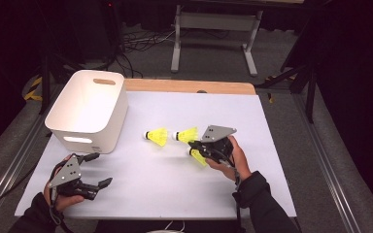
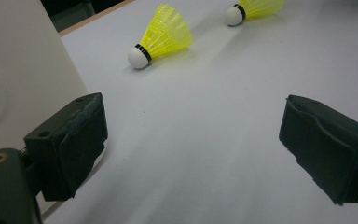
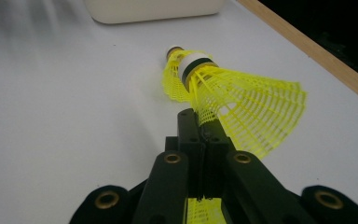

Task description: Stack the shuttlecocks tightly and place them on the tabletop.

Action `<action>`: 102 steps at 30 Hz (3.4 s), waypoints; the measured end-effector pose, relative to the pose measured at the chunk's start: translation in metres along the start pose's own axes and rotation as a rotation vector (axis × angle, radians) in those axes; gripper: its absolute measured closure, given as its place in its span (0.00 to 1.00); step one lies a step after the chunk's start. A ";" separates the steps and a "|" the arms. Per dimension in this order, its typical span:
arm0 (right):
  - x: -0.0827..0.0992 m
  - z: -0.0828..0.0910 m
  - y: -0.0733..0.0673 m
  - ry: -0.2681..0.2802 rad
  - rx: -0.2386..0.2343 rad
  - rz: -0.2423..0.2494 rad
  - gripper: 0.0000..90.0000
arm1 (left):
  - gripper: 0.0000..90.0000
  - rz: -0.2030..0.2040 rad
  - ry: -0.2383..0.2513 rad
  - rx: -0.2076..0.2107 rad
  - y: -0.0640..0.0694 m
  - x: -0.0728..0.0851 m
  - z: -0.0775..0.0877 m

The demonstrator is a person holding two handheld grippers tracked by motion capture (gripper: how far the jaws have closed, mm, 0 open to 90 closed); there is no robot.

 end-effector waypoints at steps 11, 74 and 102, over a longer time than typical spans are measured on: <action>-0.011 -0.045 0.018 -0.134 -0.077 0.029 1.00 | 0.09 -0.004 -0.004 0.008 0.000 0.000 0.000; -0.041 -0.101 0.010 -0.416 -0.141 0.124 0.99 | 0.10 -0.006 -0.032 0.046 0.001 0.003 -0.006; -0.052 -0.092 0.006 -0.379 -0.067 0.155 0.60 | 0.10 -0.004 -0.017 0.037 0.001 0.002 -0.004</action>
Point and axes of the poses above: each handheld gripper's, and its own axes: z roughly backward along the jaws, x roughly out of its underside, y roughly to its right, the point moved 4 cm from there along -z, roughly forward along the jaws, and after that the axes turned 4 degrees about x, right-handed, at the moved point
